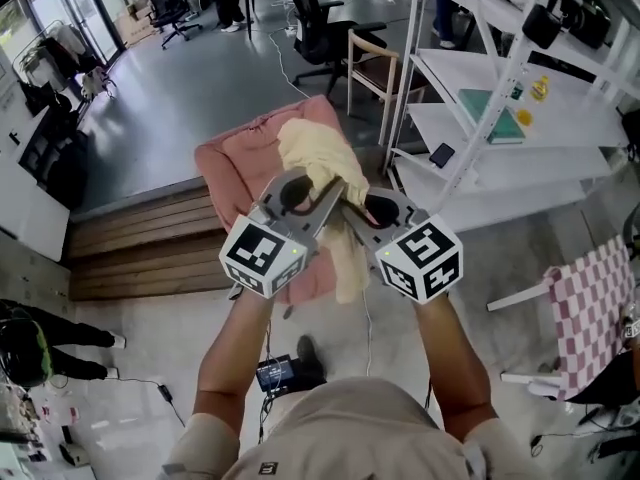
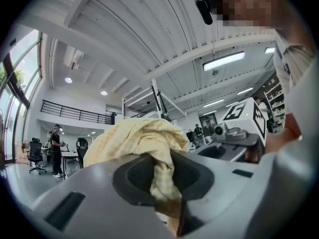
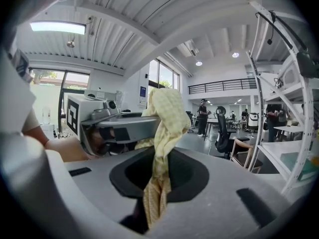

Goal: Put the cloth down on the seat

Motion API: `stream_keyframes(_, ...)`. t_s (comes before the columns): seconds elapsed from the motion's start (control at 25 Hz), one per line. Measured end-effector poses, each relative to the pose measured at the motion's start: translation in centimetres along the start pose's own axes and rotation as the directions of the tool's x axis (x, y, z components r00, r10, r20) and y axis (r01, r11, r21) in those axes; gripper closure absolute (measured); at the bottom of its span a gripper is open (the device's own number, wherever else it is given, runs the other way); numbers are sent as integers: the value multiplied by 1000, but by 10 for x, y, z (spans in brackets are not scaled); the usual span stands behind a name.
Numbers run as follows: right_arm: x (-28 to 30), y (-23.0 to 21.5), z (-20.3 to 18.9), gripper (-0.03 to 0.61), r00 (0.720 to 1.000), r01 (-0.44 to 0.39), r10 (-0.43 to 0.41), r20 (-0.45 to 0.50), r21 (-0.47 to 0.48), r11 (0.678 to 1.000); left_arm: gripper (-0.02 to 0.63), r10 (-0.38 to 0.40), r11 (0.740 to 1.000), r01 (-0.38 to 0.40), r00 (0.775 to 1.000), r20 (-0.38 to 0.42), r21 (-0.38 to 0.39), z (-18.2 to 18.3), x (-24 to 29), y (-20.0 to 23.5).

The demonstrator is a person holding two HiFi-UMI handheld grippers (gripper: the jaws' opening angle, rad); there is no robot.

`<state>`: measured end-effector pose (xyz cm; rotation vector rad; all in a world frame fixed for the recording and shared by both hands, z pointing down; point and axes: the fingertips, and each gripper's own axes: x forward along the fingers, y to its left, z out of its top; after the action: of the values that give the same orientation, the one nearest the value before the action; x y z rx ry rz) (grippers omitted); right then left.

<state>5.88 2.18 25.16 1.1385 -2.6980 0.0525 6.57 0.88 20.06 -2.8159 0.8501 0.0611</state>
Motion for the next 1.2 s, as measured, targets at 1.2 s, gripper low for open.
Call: stream_keyframes(1.2,169,-68,45,531,984,177,-178,-28,-24,984,546,-155,988,156,986,66,-5,-23,29,181)
